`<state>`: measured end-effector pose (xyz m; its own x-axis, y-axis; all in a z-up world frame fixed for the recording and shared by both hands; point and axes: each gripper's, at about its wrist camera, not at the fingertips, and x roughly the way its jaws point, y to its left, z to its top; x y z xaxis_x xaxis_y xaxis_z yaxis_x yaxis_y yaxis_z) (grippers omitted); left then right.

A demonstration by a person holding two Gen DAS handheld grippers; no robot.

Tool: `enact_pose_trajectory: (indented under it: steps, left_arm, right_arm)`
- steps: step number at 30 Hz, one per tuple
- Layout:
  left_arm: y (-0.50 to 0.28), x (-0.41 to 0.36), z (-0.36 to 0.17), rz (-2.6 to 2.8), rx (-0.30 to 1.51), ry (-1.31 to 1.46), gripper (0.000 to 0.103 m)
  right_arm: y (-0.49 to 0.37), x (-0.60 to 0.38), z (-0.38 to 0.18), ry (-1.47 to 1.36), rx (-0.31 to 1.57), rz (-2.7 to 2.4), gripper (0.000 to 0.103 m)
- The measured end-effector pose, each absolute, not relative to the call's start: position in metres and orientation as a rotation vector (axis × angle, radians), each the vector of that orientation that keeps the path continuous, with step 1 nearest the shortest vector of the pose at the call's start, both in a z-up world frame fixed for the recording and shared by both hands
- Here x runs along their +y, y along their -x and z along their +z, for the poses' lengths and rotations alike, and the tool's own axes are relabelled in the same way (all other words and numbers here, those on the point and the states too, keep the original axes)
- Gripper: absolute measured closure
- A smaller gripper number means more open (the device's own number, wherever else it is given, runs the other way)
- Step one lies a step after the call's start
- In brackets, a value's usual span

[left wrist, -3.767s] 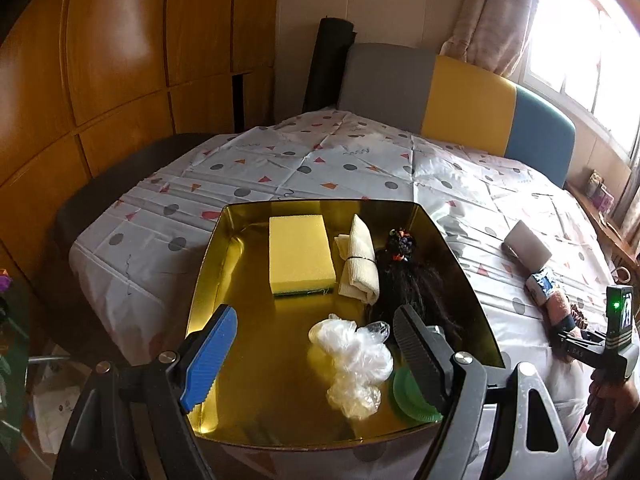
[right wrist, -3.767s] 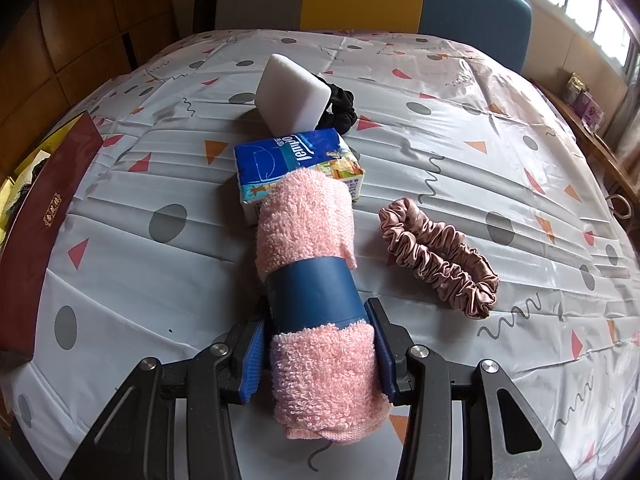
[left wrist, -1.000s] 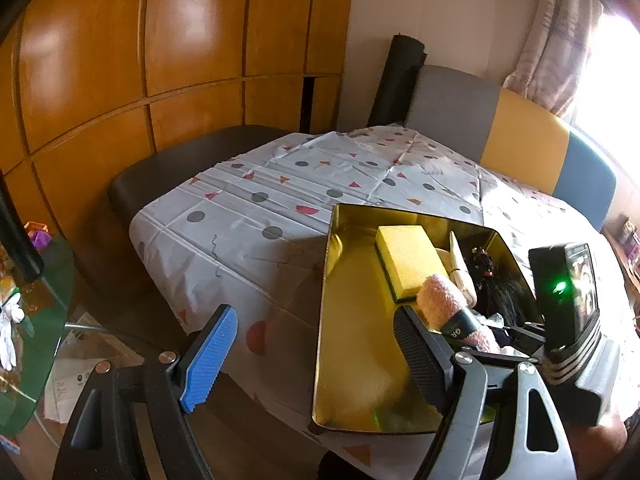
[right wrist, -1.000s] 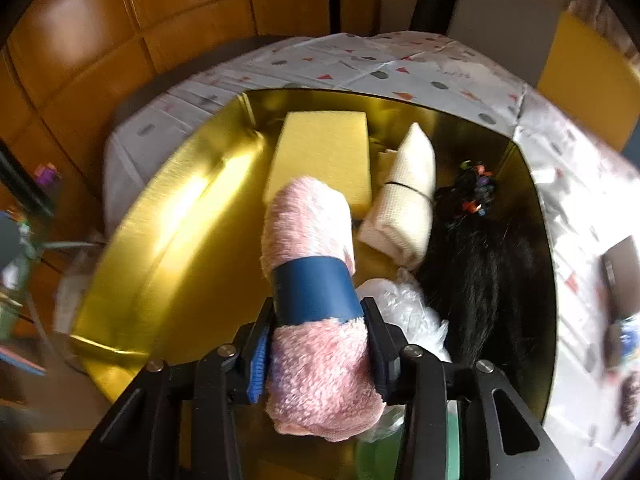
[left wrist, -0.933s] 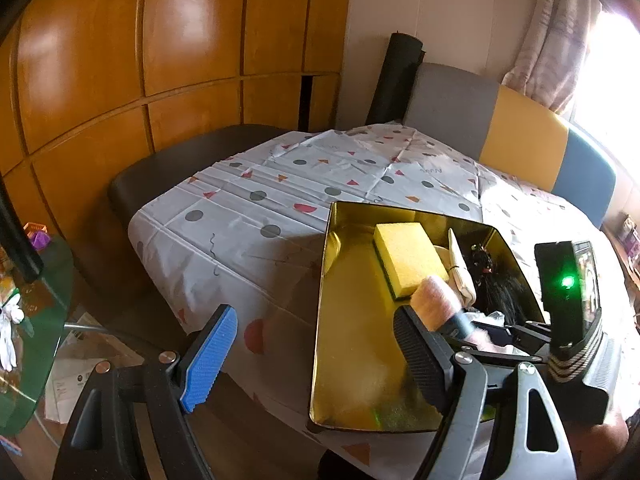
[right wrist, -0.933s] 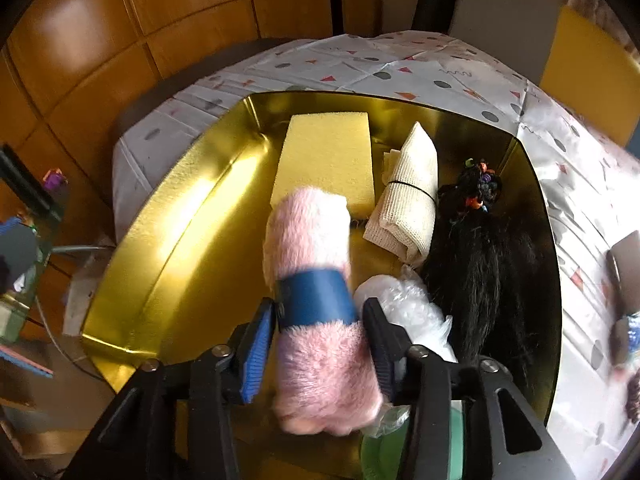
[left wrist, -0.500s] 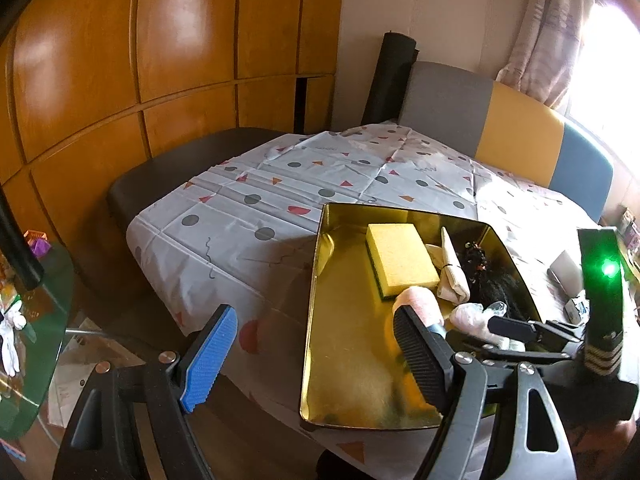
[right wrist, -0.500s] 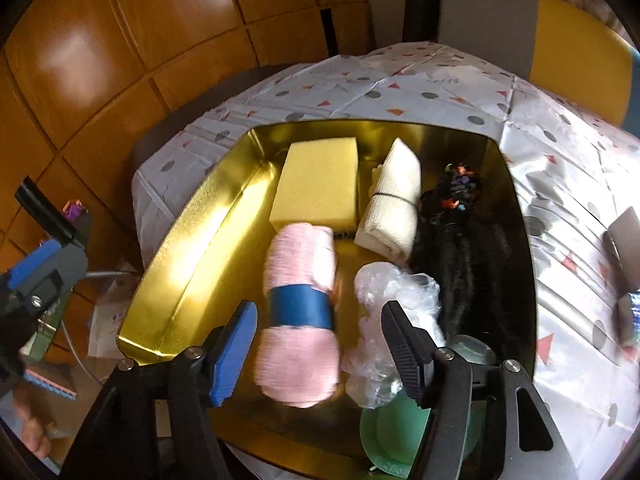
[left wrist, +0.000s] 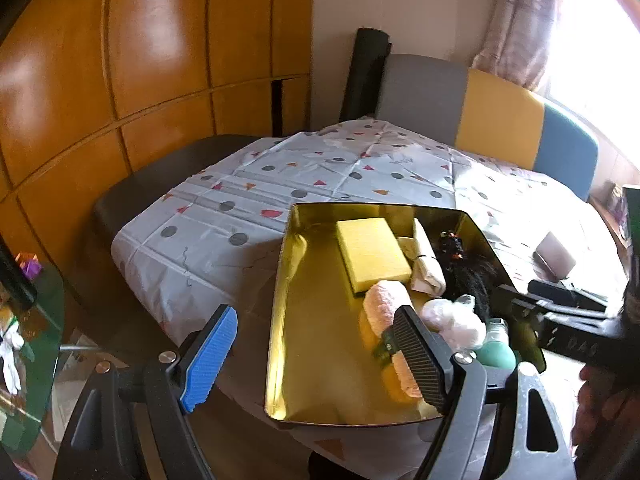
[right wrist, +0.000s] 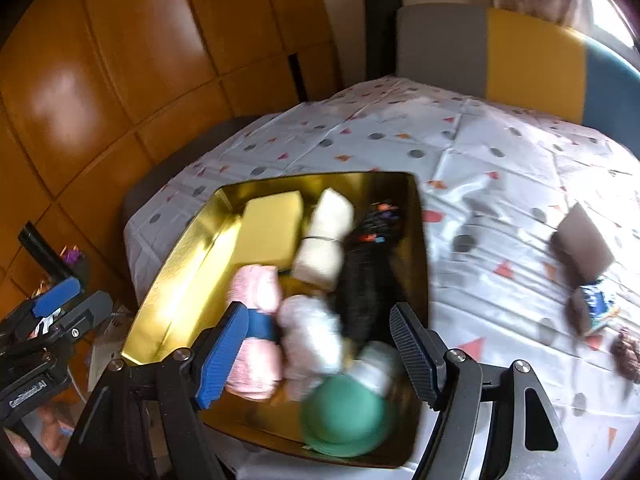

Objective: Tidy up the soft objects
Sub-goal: 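Lower the pink towel into the tray and open the right tool, then move both tools from the tray toward the white block and tissue pack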

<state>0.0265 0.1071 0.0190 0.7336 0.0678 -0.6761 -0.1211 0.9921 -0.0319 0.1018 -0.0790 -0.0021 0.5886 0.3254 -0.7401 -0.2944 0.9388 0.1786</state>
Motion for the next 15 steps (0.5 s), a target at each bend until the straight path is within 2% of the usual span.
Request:
enact_pose_trajectory:
  steps: [15]
  left_arm:
    - [-0.042, 0.054, 0.03, -0.011, 0.739, -0.022, 0.021]
  right_arm:
    - [-0.092, -0.238, 0.006, -0.02, 0.838, 0.026, 0.025]
